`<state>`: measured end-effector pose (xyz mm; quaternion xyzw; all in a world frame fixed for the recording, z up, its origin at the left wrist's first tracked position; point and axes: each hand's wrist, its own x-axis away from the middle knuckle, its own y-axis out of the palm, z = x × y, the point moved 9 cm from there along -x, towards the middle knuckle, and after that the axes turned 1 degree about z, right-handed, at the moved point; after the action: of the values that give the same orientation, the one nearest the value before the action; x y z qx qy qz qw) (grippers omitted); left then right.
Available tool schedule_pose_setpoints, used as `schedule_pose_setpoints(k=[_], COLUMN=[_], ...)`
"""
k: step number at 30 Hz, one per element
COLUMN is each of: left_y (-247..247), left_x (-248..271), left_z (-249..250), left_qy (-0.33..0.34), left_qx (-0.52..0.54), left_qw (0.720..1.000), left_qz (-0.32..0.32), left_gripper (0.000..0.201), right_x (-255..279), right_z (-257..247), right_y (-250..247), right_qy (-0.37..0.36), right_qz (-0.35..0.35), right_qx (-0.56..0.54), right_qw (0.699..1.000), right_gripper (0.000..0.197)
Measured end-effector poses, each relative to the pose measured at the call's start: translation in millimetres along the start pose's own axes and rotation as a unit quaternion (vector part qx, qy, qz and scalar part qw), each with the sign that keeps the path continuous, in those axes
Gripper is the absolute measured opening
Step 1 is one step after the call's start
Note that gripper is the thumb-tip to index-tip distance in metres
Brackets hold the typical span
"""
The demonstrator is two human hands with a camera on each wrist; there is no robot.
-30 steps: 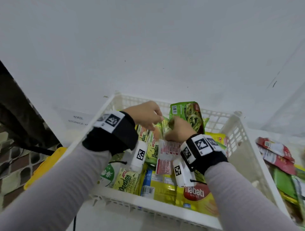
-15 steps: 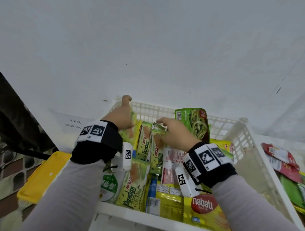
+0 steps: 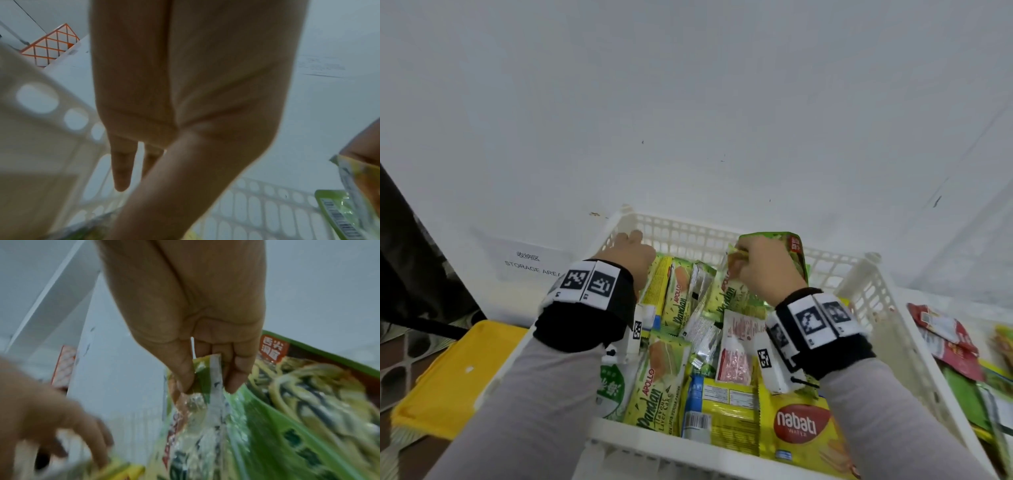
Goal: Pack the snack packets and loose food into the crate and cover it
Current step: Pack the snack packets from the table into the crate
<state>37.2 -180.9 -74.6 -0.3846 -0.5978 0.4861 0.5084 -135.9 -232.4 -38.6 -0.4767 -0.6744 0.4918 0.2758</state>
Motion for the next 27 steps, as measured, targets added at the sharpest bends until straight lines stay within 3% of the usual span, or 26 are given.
schedule_pose_setpoints(k=[4,7,13,15,17,20,23,25,27], left_y=[6,4,1,-10,-20,0,39,46,46], left_x=[0,2,0,-3,-4,4,8,9,9], left_z=[6,5,5,16,42,89,97,90,87], left_qy=[0.022,0.017,0.013,0.049,0.129,0.227,0.203,0.171,0.163], left_qx=[0.0,0.005,0.025,0.036,0.063,0.039,-0.093,-0.131,-0.138], left_qw=[0.999,0.999,0.999,0.998,0.987,0.973,0.968,0.968,0.968], left_qz=[-0.035,-0.038,-0.024,0.027,0.068,-0.011,-0.114,-0.131,-0.131], left_gripper=[0.03,0.031,0.029,0.033,0.038,0.063,0.093,0.092,0.08], right_x=[-10,-17,-28,-29,-24,-7,-1,0,-1], right_z=[-20,-42,-40,-29,-15,-4,0,0,8], right_y=[6,30,34,26,32,53,62,60,50], right_qy=[-0.001,-0.02,-0.029,-0.031,-0.023,-0.019,-0.011,-0.007,0.018], right_qz=[-0.139,-0.188,-0.121,-0.09,-0.106,-0.177,-0.184,-0.178,-0.159], right_qx=[-0.102,-0.115,-0.075,-0.045,0.022,0.12,0.117,0.101,0.035], right_qw=[0.985,0.975,0.989,0.994,0.994,0.977,0.976,0.979,0.986], right_gripper=[0.047,0.049,0.048,0.028,0.017,0.022,0.033,0.024,0.032])
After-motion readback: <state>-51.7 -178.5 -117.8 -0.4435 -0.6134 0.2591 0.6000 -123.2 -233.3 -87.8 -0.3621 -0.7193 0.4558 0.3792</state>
